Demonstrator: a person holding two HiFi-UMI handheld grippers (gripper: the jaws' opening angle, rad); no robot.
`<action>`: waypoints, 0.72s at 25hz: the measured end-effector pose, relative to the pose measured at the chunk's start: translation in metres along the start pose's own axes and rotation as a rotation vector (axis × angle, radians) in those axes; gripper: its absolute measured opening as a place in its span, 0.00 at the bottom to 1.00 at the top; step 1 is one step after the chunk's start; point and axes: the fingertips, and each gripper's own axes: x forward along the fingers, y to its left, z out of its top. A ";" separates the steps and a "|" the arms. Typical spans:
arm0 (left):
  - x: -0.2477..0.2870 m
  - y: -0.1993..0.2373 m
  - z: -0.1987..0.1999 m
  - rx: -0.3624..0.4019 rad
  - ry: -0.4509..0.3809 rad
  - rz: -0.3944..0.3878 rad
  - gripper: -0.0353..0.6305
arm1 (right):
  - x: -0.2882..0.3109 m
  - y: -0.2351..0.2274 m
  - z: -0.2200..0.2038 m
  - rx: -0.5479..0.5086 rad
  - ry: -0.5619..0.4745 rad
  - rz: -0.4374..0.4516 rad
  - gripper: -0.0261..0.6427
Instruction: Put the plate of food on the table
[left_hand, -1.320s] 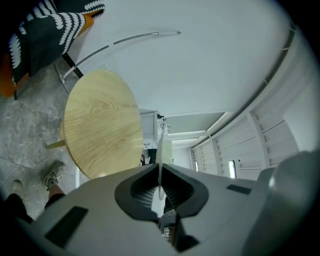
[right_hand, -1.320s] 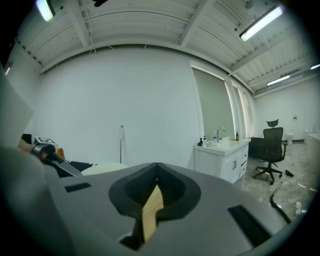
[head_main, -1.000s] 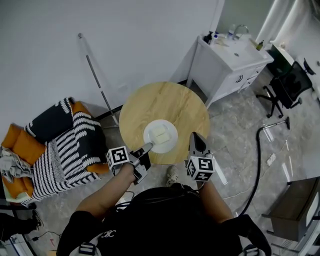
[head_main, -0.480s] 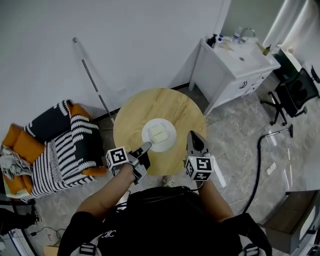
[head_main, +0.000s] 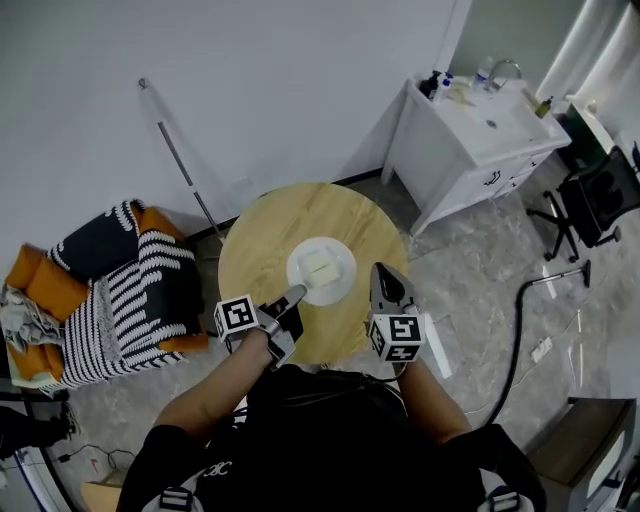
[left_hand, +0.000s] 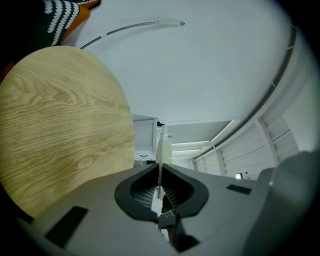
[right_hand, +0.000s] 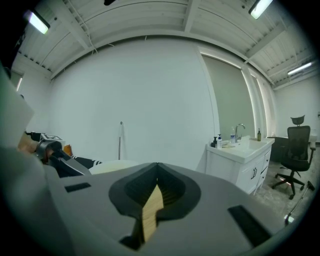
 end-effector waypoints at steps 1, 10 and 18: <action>0.000 0.001 0.000 -0.004 -0.001 0.005 0.08 | 0.002 0.000 0.000 0.000 0.002 0.005 0.05; 0.001 0.011 0.009 -0.018 0.024 0.014 0.08 | 0.018 0.006 -0.003 0.004 0.021 0.009 0.05; 0.003 0.029 0.027 -0.019 0.057 0.026 0.08 | 0.019 0.018 -0.007 -0.010 0.050 -0.027 0.05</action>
